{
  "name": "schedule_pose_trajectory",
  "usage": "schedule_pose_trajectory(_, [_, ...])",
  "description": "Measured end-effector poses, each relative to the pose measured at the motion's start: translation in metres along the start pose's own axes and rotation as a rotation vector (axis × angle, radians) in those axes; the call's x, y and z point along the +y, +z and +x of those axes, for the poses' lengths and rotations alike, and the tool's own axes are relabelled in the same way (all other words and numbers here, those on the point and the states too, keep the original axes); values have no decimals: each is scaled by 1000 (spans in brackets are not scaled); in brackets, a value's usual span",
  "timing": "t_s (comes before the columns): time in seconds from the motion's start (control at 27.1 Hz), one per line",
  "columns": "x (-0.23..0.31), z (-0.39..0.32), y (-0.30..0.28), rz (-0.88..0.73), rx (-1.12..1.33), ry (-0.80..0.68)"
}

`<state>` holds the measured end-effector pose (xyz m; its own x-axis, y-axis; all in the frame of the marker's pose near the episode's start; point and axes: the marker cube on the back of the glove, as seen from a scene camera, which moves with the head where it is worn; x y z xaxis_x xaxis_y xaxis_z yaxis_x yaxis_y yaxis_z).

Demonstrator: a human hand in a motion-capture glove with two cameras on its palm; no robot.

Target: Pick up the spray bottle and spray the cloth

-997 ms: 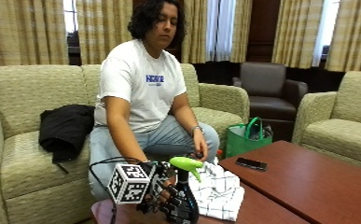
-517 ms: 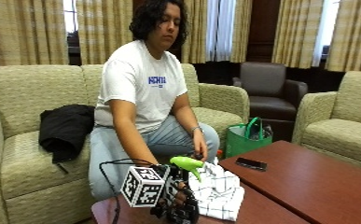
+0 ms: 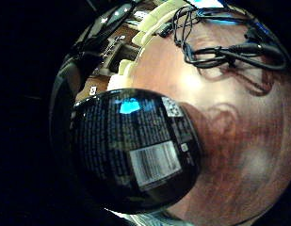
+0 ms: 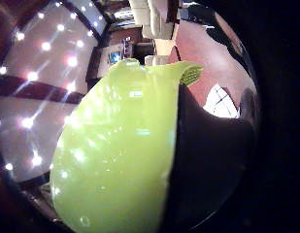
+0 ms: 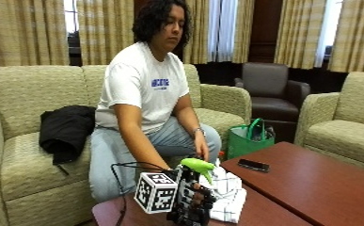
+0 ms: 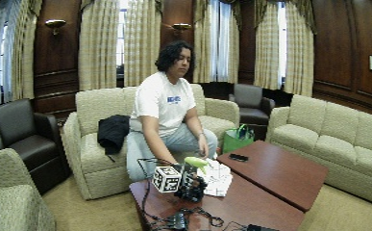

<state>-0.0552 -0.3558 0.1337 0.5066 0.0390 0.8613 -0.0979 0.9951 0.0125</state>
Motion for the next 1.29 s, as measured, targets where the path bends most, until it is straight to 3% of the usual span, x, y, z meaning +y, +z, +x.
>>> schedule_pose_trajectory(1.29, [-44, -11, 29, 110, -26, -71])
